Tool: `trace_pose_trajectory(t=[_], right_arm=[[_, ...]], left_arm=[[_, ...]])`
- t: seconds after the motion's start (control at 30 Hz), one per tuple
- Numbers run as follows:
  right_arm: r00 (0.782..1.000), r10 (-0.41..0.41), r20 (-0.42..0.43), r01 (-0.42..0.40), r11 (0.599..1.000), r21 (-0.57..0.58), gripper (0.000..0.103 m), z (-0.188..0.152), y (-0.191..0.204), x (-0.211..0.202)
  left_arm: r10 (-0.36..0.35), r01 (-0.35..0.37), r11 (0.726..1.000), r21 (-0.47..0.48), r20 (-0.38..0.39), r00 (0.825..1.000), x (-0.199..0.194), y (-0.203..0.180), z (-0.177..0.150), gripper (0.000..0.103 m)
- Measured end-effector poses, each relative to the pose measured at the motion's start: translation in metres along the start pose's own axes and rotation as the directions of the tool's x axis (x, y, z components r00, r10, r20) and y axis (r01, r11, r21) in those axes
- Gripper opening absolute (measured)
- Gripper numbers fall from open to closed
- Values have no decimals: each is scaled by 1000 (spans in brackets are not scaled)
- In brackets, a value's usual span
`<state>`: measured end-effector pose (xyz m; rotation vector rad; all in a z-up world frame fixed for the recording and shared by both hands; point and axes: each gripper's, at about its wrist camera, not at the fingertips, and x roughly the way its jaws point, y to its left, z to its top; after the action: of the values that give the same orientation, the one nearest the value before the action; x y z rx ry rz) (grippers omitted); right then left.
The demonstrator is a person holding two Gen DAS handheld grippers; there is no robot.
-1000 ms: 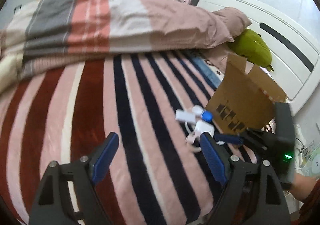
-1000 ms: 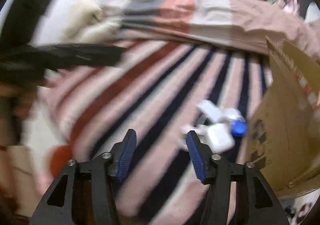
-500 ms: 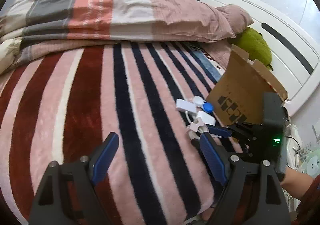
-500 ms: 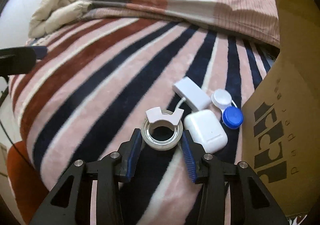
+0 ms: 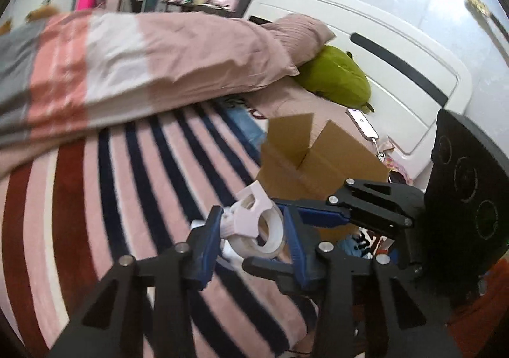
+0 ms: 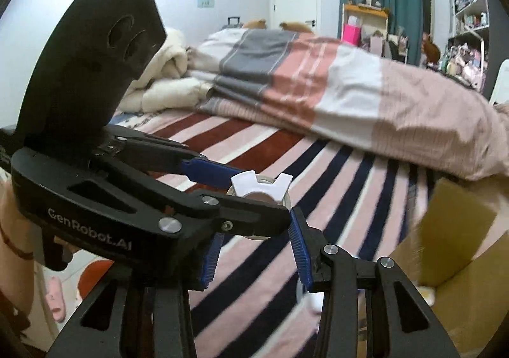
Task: Organize rigid objects
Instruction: 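Grasp the white tape roll with the right tool, then lower the tape roll into the cardboard box and open the right tool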
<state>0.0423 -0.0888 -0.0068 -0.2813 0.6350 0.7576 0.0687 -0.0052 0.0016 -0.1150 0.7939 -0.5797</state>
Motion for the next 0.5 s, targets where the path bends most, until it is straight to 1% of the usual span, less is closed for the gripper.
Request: trace_pose_trajectory(t=[0.1, 0.17, 0.27, 0.3, 0.33, 0.4, 0.5], right_arm=[[999, -33, 5, 33, 999, 32, 36, 3, -30, -12], [998, -58, -11, 59, 995, 78, 36, 1, -58, -19], [994, -100, -49, 105, 986, 129, 36, -5, -97, -28], [991, -112, -66, 121, 982, 144, 36, -8, -109, -31], [989, -122, -87, 135, 978, 162, 36, -12, -122, -34], [981, -127, -146, 155, 967, 201, 36, -21, -148, -35], [971, -130, -202, 176, 959, 224, 36, -32, -169, -34]], left_arm=[[-18, 19, 999, 33, -26, 999, 24, -21, 25, 36], [-49, 52, 997, 49, -56, 997, 48, -37, 43, 36], [-96, 106, 992, 71, -127, 987, 93, -61, 68, 36], [-103, 114, 991, 75, -146, 984, 103, -68, 73, 36], [-107, 123, 989, 81, -182, 978, 119, -76, 79, 36], [-103, 127, 988, 92, -228, 968, 142, -89, 84, 36], [-81, 112, 989, 96, -276, 958, 163, -102, 87, 36]])
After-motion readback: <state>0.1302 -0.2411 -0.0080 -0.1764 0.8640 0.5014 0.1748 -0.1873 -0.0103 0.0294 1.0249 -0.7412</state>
